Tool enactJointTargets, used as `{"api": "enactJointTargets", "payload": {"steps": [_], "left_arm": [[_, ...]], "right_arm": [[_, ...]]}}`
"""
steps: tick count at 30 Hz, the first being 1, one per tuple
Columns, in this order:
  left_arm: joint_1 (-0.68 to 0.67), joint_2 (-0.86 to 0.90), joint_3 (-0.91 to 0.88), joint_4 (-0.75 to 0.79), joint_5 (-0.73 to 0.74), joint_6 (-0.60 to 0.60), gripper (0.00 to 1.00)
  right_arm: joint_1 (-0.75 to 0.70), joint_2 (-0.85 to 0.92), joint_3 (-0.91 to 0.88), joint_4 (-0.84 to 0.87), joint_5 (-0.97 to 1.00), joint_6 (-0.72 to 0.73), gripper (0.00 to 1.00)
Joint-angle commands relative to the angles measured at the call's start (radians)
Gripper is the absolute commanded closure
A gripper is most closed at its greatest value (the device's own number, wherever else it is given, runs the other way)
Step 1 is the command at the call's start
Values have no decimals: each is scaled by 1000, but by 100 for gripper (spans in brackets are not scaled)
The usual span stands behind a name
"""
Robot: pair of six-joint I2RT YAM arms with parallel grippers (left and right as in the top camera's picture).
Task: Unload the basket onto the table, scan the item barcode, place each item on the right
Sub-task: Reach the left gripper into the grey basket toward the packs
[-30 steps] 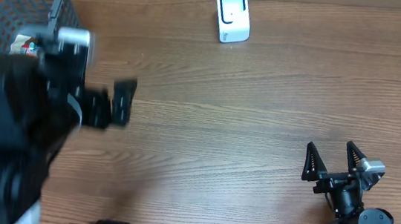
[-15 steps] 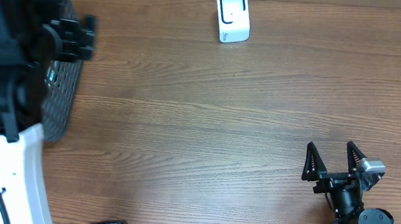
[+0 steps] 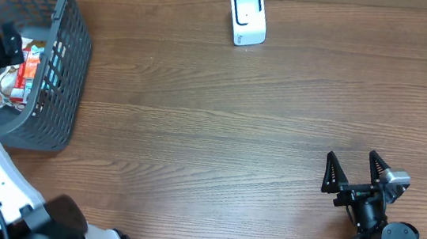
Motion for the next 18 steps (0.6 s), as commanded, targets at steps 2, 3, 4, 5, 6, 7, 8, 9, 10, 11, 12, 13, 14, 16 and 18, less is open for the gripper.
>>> {"api": "enactJointTargets", "payload": {"steps": [2,3,4,5,6,7,8,9,10,11,12,13,14,16,18], "left_arm": [[37,78,17,-4,63,38,0],[40,100,17,-5,76,40,0],[42,119,17,-6,93,50,1],[42,143,17,-6,110,64,0],[42,162,17,-7,120,78,0],[42,184,17,-7,129,93,0],[42,206,17,-7,133,100,0],[42,223,17,-7,134,106,0],[42,244,17,-7,134,114,0],[42,261,17,-8,134,121,0],[42,281,17,-8,134,128,0],[42,296,17,-8,134,132,0],[42,315,17,-9,134,137,0],[42,349,17,-9,135,143,0],[42,381,17,-5,141,144,0]], "right_arm": [[-5,-2,-10,2,6,3,0],[-5,-2,-10,2,6,3,0],[-5,-2,-10,2,6,3,0],[-5,-2,-10,2,6,3,0],[-5,-2,-10,2,6,3,0],[-5,-2,-10,2,6,3,0],[-5,-2,-10,2,6,3,0],[-5,-2,-10,2,6,3,0],[-5,-2,-10,2,6,3,0],[-5,-2,-10,2,6,3,0],[-5,-2,-10,2,6,3,0],[-5,-2,-10,2,6,3,0],[-5,-2,-10,2,6,3,0],[-5,-2,-10,2,6,3,0],[-5,-2,-10,2,6,3,0]]}}
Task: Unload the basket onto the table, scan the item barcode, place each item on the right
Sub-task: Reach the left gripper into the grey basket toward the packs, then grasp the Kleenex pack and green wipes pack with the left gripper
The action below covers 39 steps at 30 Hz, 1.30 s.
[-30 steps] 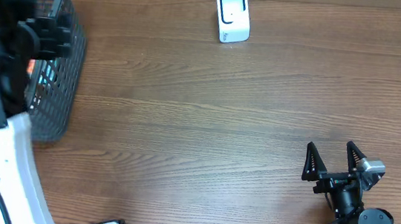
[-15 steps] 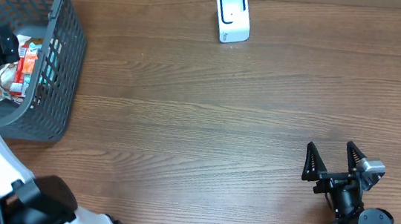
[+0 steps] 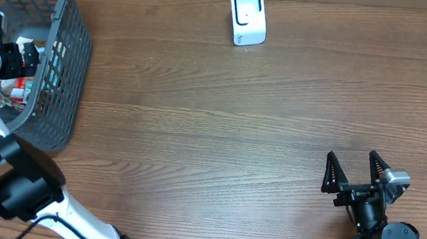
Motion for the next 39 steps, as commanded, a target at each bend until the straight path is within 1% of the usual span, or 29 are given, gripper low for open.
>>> {"api": "enactJointTargets", "payload": {"steps": [1,3,6,11,16,20,22,29,34,39], "left_arm": [[2,59,16,2,43,50,0],[2,92,16,1,79,78,0],[2,138,16,1,99,90,0],[2,195,16,4,100,90,0],[2,212,16,10,100,89,0],[2,212,16,27,186,82,0],[2,212,16,27,202,82,0],[-16,216,15,33,146,80,0],[-31,216,14,48,55,19,2],[-45,216,3,70,-4,-6,2]], "right_arm": [[-5,-2,-10,2,6,3,0],[-5,-2,-10,2,6,3,0],[-5,-2,-10,2,6,3,0],[-5,-2,-10,2,6,3,0],[-5,-2,-10,2,6,3,0],[-5,-2,-10,2,6,3,0],[-5,-2,-10,2,6,3,0],[-5,-2,-10,2,6,3,0],[-5,-2,-10,2,6,3,0],[-5,-2,-10,2,6,3,0]]}}
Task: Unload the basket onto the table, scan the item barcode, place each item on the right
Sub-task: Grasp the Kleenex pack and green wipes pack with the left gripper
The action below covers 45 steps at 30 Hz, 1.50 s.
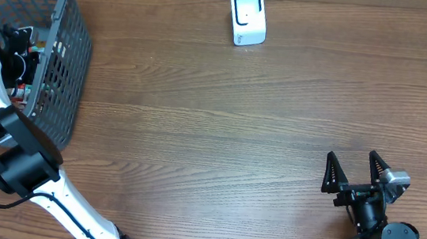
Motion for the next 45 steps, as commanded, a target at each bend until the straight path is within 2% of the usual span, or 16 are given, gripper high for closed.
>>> {"api": "enactJointTargets", "payload": {"steps": [1,10,12,14,15,18,23,28,34,40,45], "left_arm": [[-11,10,-5,21,-64,-42,2],[-11,10,-140,154,-63,-49,3],[-11,10,-153,172,-56,-50,6],[-11,10,-154,179,-56,-51,13],[-11,10,-154,181,-56,-51,21],[-11,10,-154,182,-57,-48,52],[-11,8,-134,170,-57,-49,63],[-11,2,-59,113,-57,-63,64],[-11,-42,93,26,-57,-149,65],[-11,-158,214,-7,-61,-225,65],[-11,-304,227,5,-60,-309,65]], "right_arm": [[-5,-2,-10,2,6,3,0],[-5,-2,-10,2,6,3,0],[-5,-2,-10,2,6,3,0],[-5,-2,-10,2,6,3,0],[-5,-2,-10,2,6,3,0],[-5,-2,-10,2,6,3,0],[-5,-2,-10,2,6,3,0],[-5,-2,-10,2,6,3,0],[-5,-2,-10,2,6,3,0],[-5,-2,-10,2,6,3,0],[-5,-2,-10,2,6,3,0]]}}
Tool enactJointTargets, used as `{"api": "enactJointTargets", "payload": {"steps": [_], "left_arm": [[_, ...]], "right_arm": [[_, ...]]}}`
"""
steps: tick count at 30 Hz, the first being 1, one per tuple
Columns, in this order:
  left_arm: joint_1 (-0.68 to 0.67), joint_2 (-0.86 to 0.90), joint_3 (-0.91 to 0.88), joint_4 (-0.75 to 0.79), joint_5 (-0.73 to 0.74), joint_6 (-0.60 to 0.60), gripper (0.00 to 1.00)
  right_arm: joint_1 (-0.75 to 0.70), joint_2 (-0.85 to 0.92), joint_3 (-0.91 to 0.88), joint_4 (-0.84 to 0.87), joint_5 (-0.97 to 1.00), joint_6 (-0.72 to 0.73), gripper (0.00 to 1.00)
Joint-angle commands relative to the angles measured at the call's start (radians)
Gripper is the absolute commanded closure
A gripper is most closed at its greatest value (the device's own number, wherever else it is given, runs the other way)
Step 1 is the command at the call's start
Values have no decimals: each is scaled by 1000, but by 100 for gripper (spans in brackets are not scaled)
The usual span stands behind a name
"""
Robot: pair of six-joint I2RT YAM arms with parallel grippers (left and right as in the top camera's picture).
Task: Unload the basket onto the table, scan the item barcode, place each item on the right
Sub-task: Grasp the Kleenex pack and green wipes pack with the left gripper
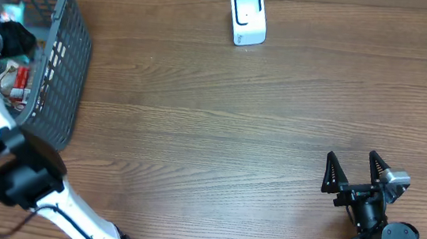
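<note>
The white barcode scanner (248,18) stands upright at the back middle of the table. At the far left a grey mesh basket (65,56) holds red-and-white packets (13,82). My left gripper is inside the basket's rim, dark and seen from above, with a pale teal thing (12,11) right beside it. Its fingers are hidden, so whether it grips anything does not show. My right gripper (357,168) rests open and holds nothing at the front right.
The brown wooden table (220,128) stretches between basket and scanner. The left arm's white links and black joint (20,179) cross the front left corner. The right arm's base sits at the front edge.
My left gripper was toward the basket's right wall over the packets and is now nearer the basket's back left. A pale teal thing now shows beside it. The right arm is unchanged.
At first my left gripper hung at the basket's left edge over the packets. It then sat among the red-and-white packets, then closer to the right wall. Now it is back toward the basket's rear left. The right gripper stayed open throughout.
</note>
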Motion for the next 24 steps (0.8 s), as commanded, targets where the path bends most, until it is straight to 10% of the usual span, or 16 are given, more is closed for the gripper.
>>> {"api": "enactJointTargets", "payload": {"steps": [1,11,24], "left_arm": [[-1,-175,55,9,13,-102,66],[-146,-410,55,-78,-1,-201,69],[-660,-426,-41,-282,-213,-292,65]], "right_arm": [[-5,-2,-10,2,6,3,0],[-5,-2,-10,2,6,3,0],[-5,-2,-10,2,6,3,0]]}}
